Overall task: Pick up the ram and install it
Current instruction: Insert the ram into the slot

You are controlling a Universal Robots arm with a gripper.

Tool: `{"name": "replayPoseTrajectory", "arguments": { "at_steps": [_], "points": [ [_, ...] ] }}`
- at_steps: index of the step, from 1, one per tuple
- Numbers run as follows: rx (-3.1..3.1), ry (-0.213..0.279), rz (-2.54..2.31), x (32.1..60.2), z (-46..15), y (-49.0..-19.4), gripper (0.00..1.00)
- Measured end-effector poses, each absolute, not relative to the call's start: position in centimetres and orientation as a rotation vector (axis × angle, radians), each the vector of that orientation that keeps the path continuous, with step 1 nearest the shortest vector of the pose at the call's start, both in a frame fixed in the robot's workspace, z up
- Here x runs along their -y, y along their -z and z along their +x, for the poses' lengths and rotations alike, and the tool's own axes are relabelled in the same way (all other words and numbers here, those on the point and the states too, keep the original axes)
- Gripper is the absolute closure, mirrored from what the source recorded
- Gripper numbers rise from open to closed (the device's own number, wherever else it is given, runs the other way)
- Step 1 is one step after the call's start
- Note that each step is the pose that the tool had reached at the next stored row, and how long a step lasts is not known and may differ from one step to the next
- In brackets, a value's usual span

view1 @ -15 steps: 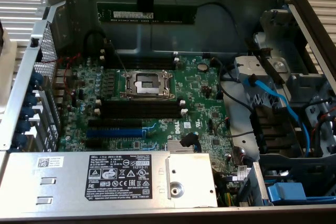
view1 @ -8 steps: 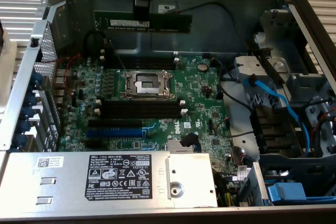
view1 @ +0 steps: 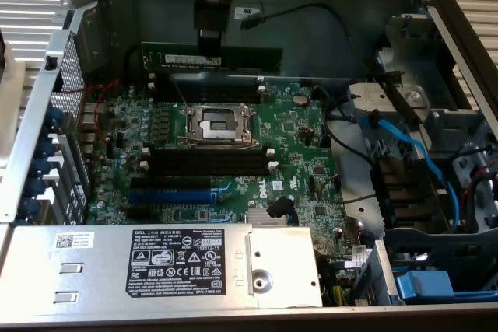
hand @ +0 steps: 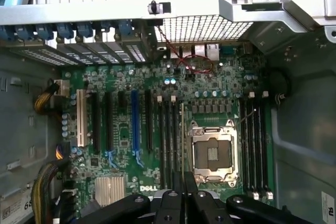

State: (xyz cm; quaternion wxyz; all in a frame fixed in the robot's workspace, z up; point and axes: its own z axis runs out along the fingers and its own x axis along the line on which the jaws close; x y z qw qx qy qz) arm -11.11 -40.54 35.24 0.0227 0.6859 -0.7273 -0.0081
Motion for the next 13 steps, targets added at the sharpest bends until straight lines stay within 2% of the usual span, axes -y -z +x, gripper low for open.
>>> {"name": "replayPoseTrajectory", "arguments": {
  "at_steps": [13],
  "points": [
    [2.254,0.017,2.126,40.6,-11.1,-33.1,0.88]
  ]
}}
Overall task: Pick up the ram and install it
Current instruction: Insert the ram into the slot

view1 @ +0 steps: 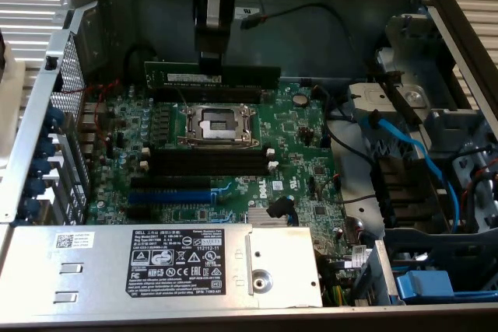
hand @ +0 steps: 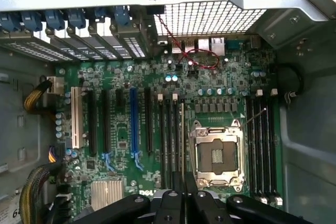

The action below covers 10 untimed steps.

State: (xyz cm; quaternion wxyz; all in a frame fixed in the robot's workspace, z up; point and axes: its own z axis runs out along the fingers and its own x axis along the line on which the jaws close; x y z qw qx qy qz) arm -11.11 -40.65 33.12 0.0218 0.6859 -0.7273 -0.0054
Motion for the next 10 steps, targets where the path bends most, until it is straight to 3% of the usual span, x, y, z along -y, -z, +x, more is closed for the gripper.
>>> {"name": "replayPoseTrajectory", "arguments": {
  "at_steps": [10],
  "points": [
    [2.254,0.017,2.125,41.3,-11.1,-31.3,0.88]
  ]
}}
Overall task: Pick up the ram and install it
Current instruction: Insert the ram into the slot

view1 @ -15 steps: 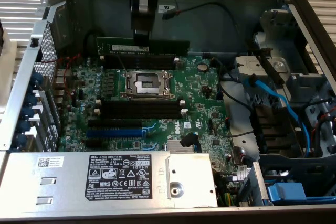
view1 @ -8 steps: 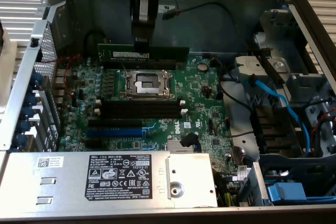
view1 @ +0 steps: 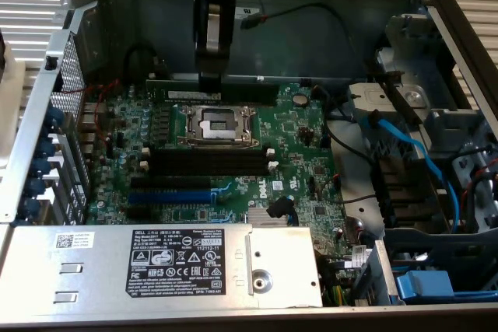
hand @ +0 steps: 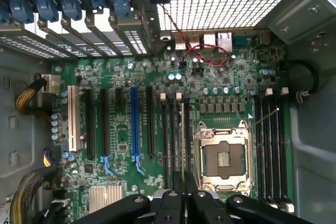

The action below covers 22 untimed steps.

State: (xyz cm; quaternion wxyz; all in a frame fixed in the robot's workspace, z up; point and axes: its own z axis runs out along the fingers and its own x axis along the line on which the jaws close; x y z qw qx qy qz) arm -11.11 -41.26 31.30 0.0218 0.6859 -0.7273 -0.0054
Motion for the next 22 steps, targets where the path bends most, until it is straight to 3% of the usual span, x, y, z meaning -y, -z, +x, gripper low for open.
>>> {"name": "replayPoseTrajectory", "arguments": {
  "at_steps": [9,16,22],
  "points": [
    [2.254,0.019,2.127,42.0,-11.1,-29.7,0.88],
    [2.257,0.058,2.158,42.6,-11.1,-29.3,0.88],
    [2.251,0.062,2.167,43.2,-11.1,-29.0,0.88]
  ]
}}
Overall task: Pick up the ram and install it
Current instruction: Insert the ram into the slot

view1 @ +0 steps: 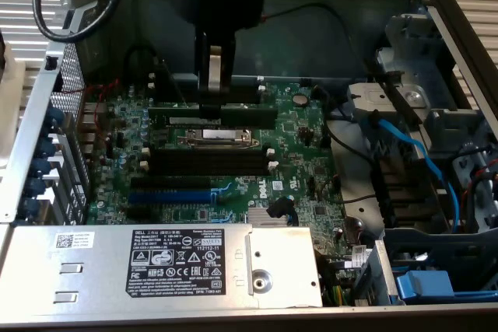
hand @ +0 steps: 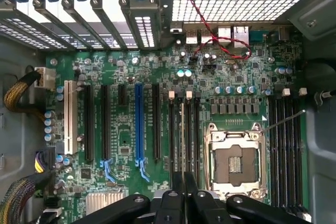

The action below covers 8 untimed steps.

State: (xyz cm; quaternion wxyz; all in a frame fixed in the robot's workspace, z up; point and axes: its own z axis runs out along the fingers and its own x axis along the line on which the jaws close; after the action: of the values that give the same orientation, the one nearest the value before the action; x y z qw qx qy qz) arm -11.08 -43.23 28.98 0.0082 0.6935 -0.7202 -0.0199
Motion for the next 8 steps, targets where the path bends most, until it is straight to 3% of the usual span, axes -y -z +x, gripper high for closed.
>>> {"name": "replayPoseTrajectory", "arguments": {
  "at_steps": [8],
  "points": [
    [2.242,0.064,2.178,43.79,-11.06,-27.92,0.88]
  ]
}}
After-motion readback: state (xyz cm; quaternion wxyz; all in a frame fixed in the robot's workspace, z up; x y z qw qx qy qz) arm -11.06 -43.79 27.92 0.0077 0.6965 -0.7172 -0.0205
